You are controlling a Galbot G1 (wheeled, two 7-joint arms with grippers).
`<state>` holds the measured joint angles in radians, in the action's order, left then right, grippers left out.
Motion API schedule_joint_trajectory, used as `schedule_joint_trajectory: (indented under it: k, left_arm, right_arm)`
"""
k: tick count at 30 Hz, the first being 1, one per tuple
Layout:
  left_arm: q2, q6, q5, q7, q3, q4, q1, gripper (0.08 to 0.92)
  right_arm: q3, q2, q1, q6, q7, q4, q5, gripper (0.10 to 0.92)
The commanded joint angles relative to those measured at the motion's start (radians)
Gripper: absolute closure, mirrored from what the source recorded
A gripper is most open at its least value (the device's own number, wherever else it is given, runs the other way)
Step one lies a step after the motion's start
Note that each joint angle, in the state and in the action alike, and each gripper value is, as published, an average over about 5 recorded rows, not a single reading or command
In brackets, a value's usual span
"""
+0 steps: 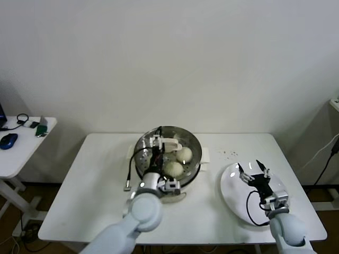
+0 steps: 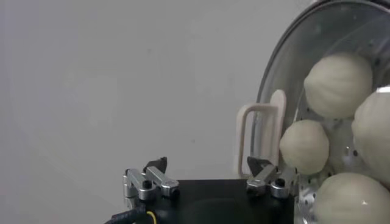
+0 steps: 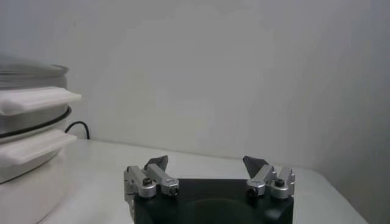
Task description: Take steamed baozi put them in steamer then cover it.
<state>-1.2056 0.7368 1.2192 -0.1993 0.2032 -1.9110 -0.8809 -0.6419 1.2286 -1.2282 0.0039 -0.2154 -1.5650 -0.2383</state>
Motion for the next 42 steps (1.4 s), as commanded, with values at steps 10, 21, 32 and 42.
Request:
schedule_joint_trajectory:
  k: [10,21,32,42]
  left_arm:
    - [0.093,-0.318,-0.593,0.376,-0.418,-0.288,-0.417,0.177]
    - [-0.056,-0.756,-1.012,0.488,-0.798,-0.224,-0.708,0.177]
    - [-0.172,-0.937,-1.282,0.377,-0.882,0.003,-0.751,0.177]
    - [-0.163,-0.942,-1.318,0.359,-0.856,-0.006,-0.75,0.177]
  right_arm:
    - [0.0,-0.013,0.002,-0.004,-0.01,-0.003,0.0,0.203]
    - [-0.013,-0.008,-0.05,0.007,-0.025,-0.06,-0.024,0.203]
    - [-0.047,0.014,-0.13,0.041,-0.077,-0.121,-0.065,0.203]
    - [-0.055,0.026,-0.144,0.06,-0.087,-0.13,-0.07,0.203]
